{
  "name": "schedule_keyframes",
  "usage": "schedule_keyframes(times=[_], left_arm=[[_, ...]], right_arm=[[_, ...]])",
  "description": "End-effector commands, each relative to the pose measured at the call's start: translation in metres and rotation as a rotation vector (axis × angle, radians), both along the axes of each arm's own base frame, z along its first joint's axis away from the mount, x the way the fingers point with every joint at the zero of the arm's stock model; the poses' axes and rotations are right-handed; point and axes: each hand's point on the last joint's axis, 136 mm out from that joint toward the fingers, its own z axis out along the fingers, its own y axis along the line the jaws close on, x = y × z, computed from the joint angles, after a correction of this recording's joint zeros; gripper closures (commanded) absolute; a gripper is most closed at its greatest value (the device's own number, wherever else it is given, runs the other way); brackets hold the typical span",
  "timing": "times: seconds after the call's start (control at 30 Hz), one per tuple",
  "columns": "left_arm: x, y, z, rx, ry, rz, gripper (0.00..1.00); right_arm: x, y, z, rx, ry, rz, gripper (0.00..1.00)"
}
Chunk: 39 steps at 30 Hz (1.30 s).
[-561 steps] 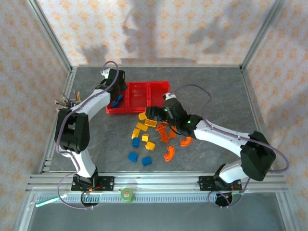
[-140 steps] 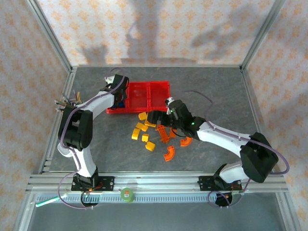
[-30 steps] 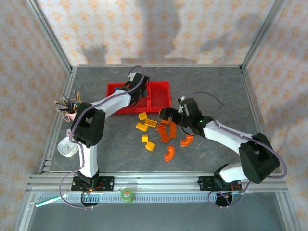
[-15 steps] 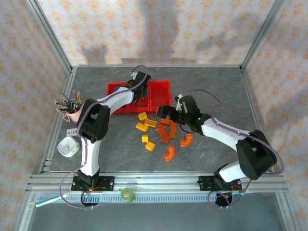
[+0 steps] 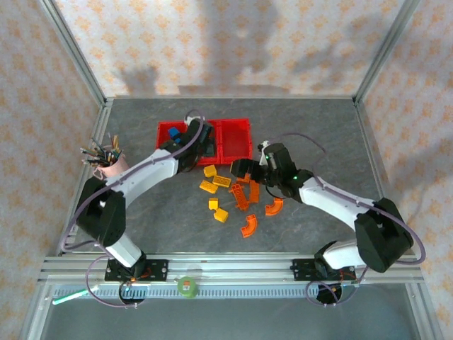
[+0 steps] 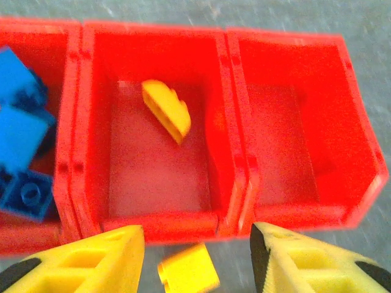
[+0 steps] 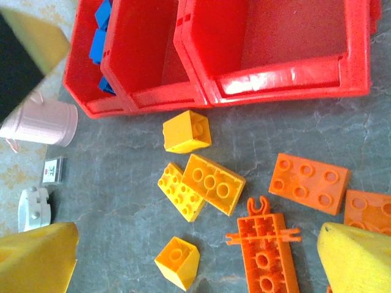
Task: Sort the legos into containers by color
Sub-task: Pick up the lego from the middle-left of the table.
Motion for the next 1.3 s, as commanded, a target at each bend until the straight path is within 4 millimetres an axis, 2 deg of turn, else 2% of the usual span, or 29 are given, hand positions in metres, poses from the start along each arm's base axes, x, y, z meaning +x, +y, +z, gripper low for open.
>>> schedule_keyframes(times=[0.0, 0.07, 0.13, 0.3, 0.47, 0.7, 0.8, 0.93, 1.07, 1.27], left_arm=[[-0.033, -0.007, -0.015, -0.026, 0.038, -0.004, 0.48], [-0.054, -0.014, -0.021, -0.037, 0.044, -0.037, 0.47], [-0.073, -0.013, -0.029, -0.037, 0.059, -0.029, 0.46], [-0.112, -0.022, -0.048, -0.053, 0.11, -0.069, 0.43], [-0.136, -0.031, -0.07, -0.04, 0.157, -0.082, 0.38], [-0.14, -0.042, -0.093, -0.013, 0.179, -0.062, 0.32], [-0.139, -0.051, -0.101, 0.009, 0.19, -0.077, 0.32], [-0.137, -0.053, -0.115, 0.045, 0.208, -0.069, 0.32], [-0.137, -0.051, -0.126, 0.057, 0.221, -0.052, 0.33], [-0.137, -0.049, -0.134, 0.066, 0.224, -0.035, 0.42]], right_arm=[[-0.013, -0.01, -0.015, -0.078, 0.012, -0.001, 0.0], [-0.02, -0.009, -0.019, -0.1, 0.013, 0.01, 0.0], [-0.028, -0.01, -0.024, -0.123, 0.018, 0.021, 0.0], [-0.043, -0.012, -0.037, -0.133, 0.036, 0.044, 0.0], [-0.054, -0.019, -0.049, -0.12, 0.051, 0.04, 0.0], [-0.063, -0.027, -0.063, -0.133, 0.059, 0.042, 0.0], [-0.064, -0.028, -0.064, -0.135, 0.057, 0.037, 0.0], [-0.063, -0.026, -0.061, -0.123, 0.051, 0.042, 0.0], [-0.063, -0.022, -0.058, -0.108, 0.041, 0.058, 0.0], [-0.061, -0.02, -0.057, -0.107, 0.038, 0.062, 0.01]])
